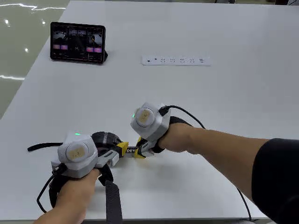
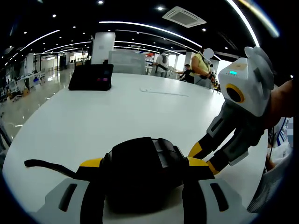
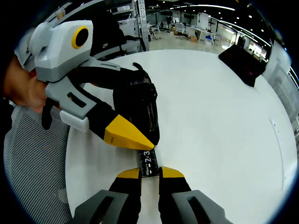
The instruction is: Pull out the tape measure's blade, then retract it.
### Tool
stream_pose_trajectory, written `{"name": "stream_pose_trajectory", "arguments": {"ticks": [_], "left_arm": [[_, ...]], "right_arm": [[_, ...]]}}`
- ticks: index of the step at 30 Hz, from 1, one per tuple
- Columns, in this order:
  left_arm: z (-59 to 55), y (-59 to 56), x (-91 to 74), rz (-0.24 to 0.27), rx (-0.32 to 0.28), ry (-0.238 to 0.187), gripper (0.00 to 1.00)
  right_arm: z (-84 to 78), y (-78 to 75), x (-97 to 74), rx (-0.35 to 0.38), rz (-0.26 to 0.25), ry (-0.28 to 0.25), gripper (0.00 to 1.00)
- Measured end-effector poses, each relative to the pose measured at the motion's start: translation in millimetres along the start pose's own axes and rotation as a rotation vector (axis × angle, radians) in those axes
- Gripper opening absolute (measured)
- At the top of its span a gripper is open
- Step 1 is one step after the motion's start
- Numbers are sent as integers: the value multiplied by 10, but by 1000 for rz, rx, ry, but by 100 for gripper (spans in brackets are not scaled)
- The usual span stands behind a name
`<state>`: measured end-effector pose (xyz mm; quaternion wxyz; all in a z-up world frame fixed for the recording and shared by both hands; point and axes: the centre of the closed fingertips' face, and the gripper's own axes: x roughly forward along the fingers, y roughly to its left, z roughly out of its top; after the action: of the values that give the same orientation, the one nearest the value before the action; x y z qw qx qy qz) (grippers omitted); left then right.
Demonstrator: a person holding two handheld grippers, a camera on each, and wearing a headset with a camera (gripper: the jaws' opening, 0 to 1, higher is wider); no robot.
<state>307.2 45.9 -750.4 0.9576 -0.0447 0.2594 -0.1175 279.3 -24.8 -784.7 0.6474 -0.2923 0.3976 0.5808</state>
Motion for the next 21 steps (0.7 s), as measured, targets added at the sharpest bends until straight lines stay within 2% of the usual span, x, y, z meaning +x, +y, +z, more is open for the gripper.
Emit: {"name": "stream_pose_trajectory", "arguments": {"ticks": [21], "left_arm": [[2, -15, -5, -3, -9, 1, 63]], "right_arm": [[164, 55, 104, 18, 13, -52, 10]]}}
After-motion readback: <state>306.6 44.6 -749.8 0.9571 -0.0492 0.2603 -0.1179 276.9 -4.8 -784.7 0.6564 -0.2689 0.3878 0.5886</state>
